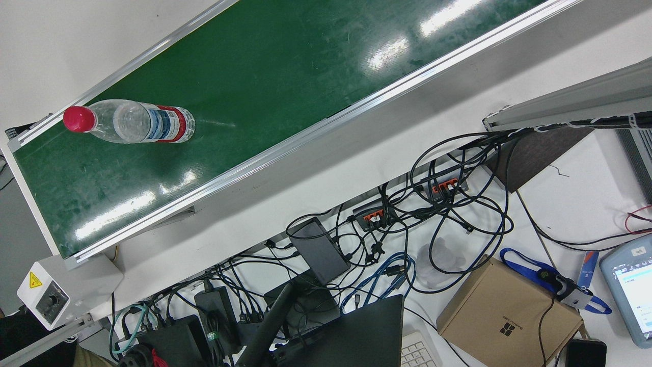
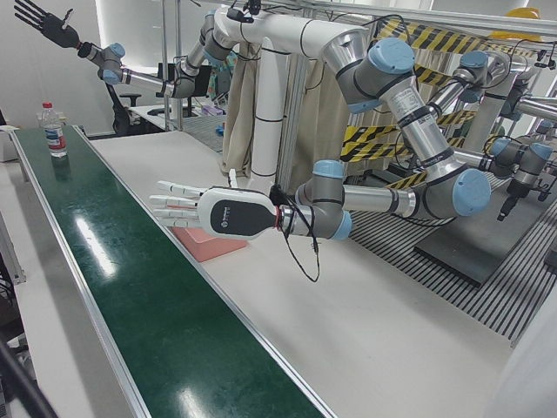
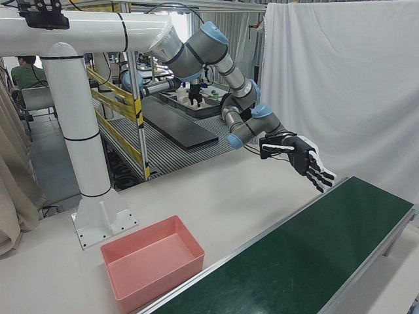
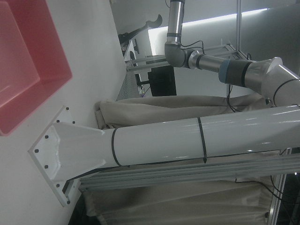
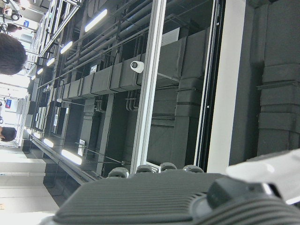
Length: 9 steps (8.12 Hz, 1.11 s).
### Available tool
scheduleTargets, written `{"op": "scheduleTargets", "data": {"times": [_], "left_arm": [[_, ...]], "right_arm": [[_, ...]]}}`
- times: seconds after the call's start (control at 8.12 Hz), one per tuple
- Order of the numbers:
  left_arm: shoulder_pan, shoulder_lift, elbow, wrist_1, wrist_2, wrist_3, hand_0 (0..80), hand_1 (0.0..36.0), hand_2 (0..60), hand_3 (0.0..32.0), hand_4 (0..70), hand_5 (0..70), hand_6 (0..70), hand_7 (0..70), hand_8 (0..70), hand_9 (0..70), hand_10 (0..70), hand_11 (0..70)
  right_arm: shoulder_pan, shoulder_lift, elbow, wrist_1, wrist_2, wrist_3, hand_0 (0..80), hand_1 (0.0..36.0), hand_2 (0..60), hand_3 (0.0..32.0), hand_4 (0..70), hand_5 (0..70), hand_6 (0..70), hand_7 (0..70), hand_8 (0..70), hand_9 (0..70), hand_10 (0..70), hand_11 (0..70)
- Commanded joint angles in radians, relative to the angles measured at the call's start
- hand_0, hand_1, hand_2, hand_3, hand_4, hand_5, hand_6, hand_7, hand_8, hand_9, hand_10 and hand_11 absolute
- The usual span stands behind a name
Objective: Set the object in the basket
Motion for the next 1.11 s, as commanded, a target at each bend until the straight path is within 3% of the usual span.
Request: {"op": "scheduleTargets", "data": {"times": [0.0,0.99], "left_arm": [[-0.006,0.0,-0.008,0.002,0.0,-0.002,56.9,9.7,0.0,0.0,10.1,8.4,0.0,0.0,0.9,0.0,2.9,5.9],[0.01,0.0,0.003,0.012,0.0,0.005,56.6,9.5,0.0,0.0,10.2,8.6,0.0,0.0,0.9,0.0,3.1,6.2]], "right_arm": [[0.0,0.0,0.0,0.0,0.0,0.0,0.0,0.0,0.0,0.0,0.0,0.0,0.0,0.0,0.0,0.0,0.0,0.0],[0.0,0.0,0.0,0.0,0.0,0.0,0.0,0.0,0.0,0.0,0.0,0.0,0.0,0.0,0.0,0.0,0.0,0.0]]}}
